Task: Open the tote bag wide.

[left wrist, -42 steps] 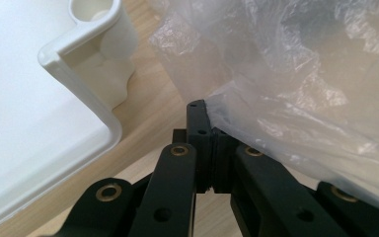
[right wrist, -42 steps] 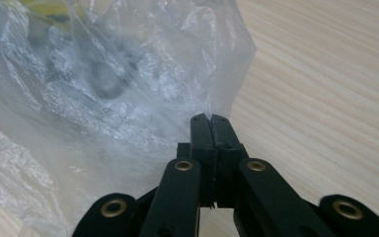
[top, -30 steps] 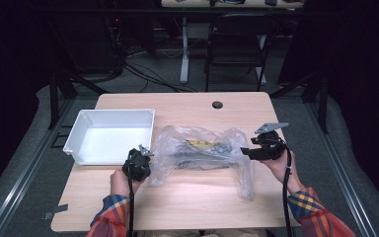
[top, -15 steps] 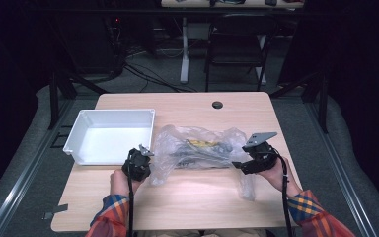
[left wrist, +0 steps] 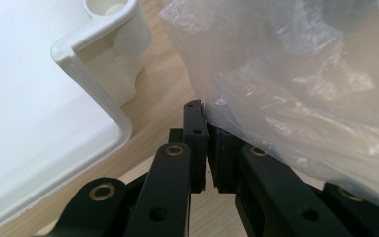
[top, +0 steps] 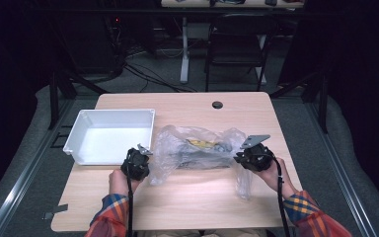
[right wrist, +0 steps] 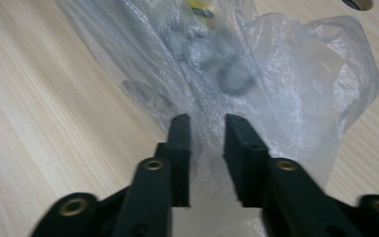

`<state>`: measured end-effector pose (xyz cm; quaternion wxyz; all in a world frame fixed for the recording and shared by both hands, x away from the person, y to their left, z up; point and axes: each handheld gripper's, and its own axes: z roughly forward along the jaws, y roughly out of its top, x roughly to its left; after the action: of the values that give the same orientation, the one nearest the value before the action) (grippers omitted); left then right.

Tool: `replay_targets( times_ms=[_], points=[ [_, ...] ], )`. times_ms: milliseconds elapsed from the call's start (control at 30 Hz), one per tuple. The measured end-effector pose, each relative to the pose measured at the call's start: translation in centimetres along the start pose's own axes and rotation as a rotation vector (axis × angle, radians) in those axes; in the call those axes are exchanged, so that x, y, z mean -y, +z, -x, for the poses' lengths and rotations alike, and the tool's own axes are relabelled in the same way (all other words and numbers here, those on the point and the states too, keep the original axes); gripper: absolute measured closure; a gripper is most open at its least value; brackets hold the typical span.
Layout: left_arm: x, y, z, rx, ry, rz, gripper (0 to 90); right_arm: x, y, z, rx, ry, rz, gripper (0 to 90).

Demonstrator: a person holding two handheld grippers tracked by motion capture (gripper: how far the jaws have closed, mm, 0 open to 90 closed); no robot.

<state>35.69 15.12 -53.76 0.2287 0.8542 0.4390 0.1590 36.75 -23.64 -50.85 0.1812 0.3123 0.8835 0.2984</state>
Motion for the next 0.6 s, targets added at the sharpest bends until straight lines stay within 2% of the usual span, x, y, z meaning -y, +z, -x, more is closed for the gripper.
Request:
replay_targets(
  times_ms=[100,133,167,233,267,300,333,500,533,600],
  points=[
    [0.0,-0.1,-0.1,0.006,0.003,-0.003,84.3,-0.1,0.1,0.0,0.001,0.005,0.001,87.1],
    [0.0,-0.2,-0.1,0.006,0.004,-0.008,79.8,-0.3,0.0,0.0,0.007,0.002,0.003,88.3],
    [0.1,-0.3,-0.1,0.009,0.003,-0.004,79.8,-0.3,0.0,0.0,0.007,0.002,0.003,88.3],
    [0.1,-0.7,0.0,0.017,0.006,-0.004,71.6,-0.4,-0.1,0.0,0.004,0.01,0.016,88.7],
    [0.1,-1.0,0.1,0.022,0.004,-0.002,61.9,-0.5,-0.2,0.1,0.004,0.022,0.028,88.9],
    [0.2,-1.2,0.3,0.02,0.0,-0.002,61.9,-0.5,-0.2,0.1,0.004,0.022,0.028,88.9],
    [0.4,-1.5,0.4,0.011,0.002,-0.002,56.6,-0.5,-0.3,0.2,0.0,0.024,0.03,89.0],
    [1.4,-2.7,1.3,0.02,0.014,0.004,37.5,-0.7,-0.3,0.3,0.0,0.037,0.044,89.3],
    [1.5,-2.9,1.5,0.025,0.017,0.015,31.1,-0.9,-0.3,0.3,0.001,0.038,0.045,89.5],
    [1.7,-3.5,2.1,0.043,0.035,0.03,28.4,-0.9,-0.2,0.3,0.002,0.04,0.044,89.5]
  ],
)
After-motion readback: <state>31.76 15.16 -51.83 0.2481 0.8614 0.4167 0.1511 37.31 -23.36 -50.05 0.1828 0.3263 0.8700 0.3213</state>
